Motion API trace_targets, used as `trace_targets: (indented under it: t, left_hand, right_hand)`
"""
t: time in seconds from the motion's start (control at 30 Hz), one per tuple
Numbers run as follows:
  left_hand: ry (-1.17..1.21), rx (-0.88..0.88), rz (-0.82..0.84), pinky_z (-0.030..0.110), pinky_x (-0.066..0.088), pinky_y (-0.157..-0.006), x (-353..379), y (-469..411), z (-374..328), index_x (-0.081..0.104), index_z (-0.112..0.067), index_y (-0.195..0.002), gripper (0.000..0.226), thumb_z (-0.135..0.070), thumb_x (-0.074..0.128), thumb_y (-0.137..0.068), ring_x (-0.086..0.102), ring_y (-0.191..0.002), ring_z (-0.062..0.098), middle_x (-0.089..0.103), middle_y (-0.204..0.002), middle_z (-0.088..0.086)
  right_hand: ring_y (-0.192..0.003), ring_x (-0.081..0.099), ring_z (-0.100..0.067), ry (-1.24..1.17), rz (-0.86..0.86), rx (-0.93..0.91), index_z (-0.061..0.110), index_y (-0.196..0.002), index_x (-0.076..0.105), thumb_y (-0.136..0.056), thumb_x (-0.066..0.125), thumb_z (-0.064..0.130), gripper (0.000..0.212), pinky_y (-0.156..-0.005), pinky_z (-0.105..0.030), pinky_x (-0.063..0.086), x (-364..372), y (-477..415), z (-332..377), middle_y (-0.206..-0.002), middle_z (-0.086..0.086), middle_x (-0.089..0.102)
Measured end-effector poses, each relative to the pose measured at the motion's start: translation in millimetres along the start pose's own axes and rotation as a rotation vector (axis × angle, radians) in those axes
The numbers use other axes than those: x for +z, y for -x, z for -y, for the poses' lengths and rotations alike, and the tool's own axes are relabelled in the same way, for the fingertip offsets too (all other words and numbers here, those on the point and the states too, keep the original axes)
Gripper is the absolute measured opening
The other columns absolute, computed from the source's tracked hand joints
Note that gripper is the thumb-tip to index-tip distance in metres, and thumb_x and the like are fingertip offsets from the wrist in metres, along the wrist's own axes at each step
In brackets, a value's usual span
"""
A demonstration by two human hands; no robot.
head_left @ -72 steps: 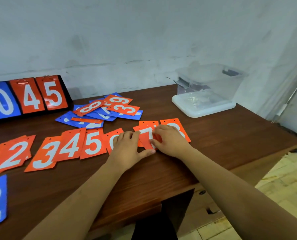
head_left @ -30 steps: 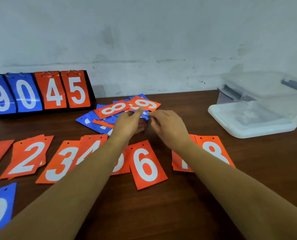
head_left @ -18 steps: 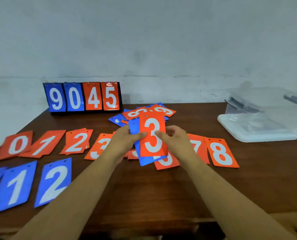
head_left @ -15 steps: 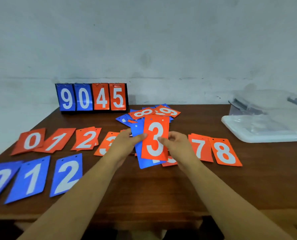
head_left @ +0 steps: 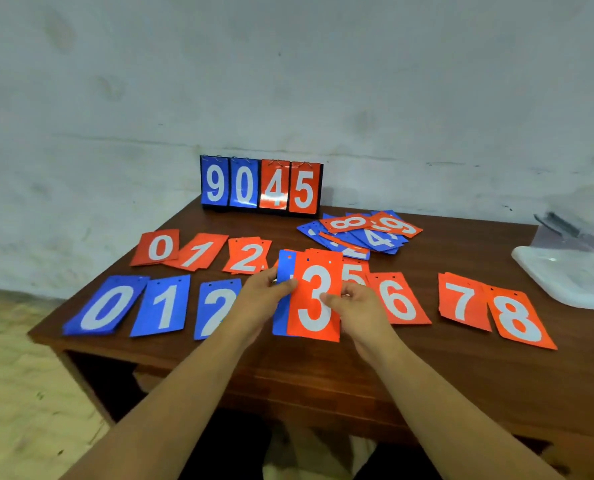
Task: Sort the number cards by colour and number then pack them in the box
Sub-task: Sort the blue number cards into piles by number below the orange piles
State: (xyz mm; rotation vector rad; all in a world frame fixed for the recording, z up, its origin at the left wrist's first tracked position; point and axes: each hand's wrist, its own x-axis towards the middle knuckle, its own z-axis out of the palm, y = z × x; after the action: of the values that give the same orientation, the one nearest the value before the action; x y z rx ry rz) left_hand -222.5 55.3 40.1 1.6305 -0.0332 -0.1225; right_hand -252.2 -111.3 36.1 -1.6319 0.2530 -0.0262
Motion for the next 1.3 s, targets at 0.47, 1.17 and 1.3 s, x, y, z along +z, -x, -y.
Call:
trace_targets:
  t: [0.47, 1.17, 1.3]
  left_hand:
    - [-0.136, -0.164, -0.326, 0.028, 0.052, -0.068, -81, 6, 8, 0.059, -0.024, -0.119, 0.023, -0.029, 0.056, -0.097, 0.062, -0.082, 0.012, 0.063, -0.104, -0.003]
    - [-0.806, -0.047, -0.634, 0.021, 0.031, -0.049, -194, -3, 34, 0.052, -0.012, -0.119, 0.026, -0.015, 0.056, -0.093, 0.050, -0.066, 0.012, 0.058, -0.084, 0.005]
    - [-0.919, -0.019, -0.634, 0.023, 0.042, -0.058, -189, -5, 40, 0.051, -0.012, -0.121, 0.030, -0.020, 0.059, -0.093, 0.061, -0.081, 0.020, 0.062, -0.090, 0.008]
  right_hand:
    - [-0.101, 0.064, -0.016, 0.061, -0.105, 0.067, 0.014, -0.130, 0.054, -0.098, 0.055, 0.028, 0.035, -0.081, -0.033, 0.057, 33, -6, 9, -0.120, 0.000, 0.062]
    - [-0.084, 0.064, -0.010, -0.041, 0.065, 0.076, 0.026, -0.086, 0.062, -0.097, 0.056, 0.028, 0.013, -0.067, -0.028, 0.056, 90, -2, 6, -0.093, 0.009, 0.063]
    - [-0.078, 0.064, -0.007, -0.023, 0.076, 0.068, 0.026, -0.087, 0.063, -0.097, 0.056, 0.027, 0.012, -0.064, -0.027, 0.056, 91, -1, 6, -0.086, 0.014, 0.062]
